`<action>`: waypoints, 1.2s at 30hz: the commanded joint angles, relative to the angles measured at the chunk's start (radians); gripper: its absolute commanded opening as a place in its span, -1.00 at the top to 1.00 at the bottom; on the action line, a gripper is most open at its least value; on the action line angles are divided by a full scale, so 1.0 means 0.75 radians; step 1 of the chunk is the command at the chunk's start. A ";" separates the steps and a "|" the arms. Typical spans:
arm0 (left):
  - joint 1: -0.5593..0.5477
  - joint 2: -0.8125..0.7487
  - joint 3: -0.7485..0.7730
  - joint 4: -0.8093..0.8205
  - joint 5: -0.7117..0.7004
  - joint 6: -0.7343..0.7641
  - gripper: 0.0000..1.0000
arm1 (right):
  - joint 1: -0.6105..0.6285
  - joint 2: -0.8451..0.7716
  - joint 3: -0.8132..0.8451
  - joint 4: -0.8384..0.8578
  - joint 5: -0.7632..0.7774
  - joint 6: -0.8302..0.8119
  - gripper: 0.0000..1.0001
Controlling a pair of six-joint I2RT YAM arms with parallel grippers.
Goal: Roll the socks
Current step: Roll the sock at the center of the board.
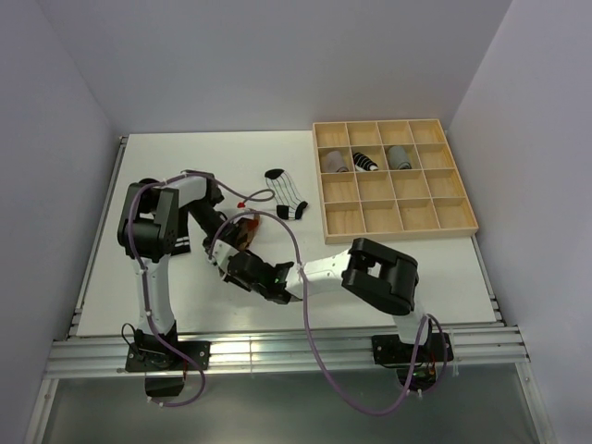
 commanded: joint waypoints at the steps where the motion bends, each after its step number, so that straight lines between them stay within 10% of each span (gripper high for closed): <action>1: -0.014 -0.111 0.025 0.020 0.092 0.026 0.39 | -0.014 -0.018 -0.009 -0.198 -0.199 0.134 0.74; 17: 0.036 -0.436 -0.105 0.535 -0.057 -0.236 0.53 | -0.022 -0.106 0.171 -0.821 -0.539 0.241 0.77; 36: -0.061 -0.191 -0.097 0.408 0.041 -0.009 0.56 | -0.114 -0.035 0.284 -0.928 -0.772 0.161 0.78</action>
